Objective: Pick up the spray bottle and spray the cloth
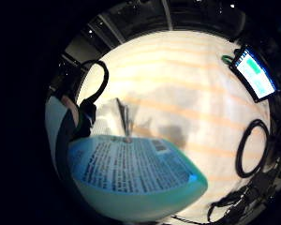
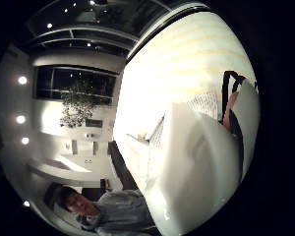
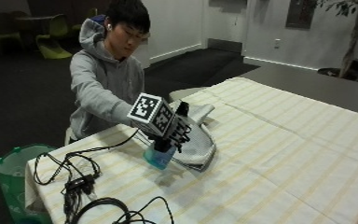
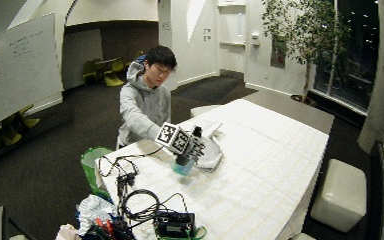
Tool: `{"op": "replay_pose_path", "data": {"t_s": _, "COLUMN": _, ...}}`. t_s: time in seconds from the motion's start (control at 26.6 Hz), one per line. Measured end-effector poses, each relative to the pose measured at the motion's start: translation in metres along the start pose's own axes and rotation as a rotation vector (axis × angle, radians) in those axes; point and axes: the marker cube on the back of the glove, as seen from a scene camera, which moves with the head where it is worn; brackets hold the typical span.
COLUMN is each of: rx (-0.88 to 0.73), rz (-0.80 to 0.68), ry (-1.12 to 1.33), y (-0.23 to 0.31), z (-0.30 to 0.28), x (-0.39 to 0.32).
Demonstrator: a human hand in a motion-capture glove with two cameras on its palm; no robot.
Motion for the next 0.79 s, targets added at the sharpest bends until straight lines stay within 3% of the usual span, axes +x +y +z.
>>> {"op": "replay_pose_path", "data": {"t_s": 0.41, "rx": -0.241, "rz": -0.04, "ry": 0.378, "y": 0.037, "z": -0.06, "x": -0.095}}
{"op": "replay_pose_path", "data": {"t_s": 0.79, "rx": -0.428, "rz": -0.023, "ry": 0.426, "y": 0.066, "z": 0.016, "x": -0.087}}
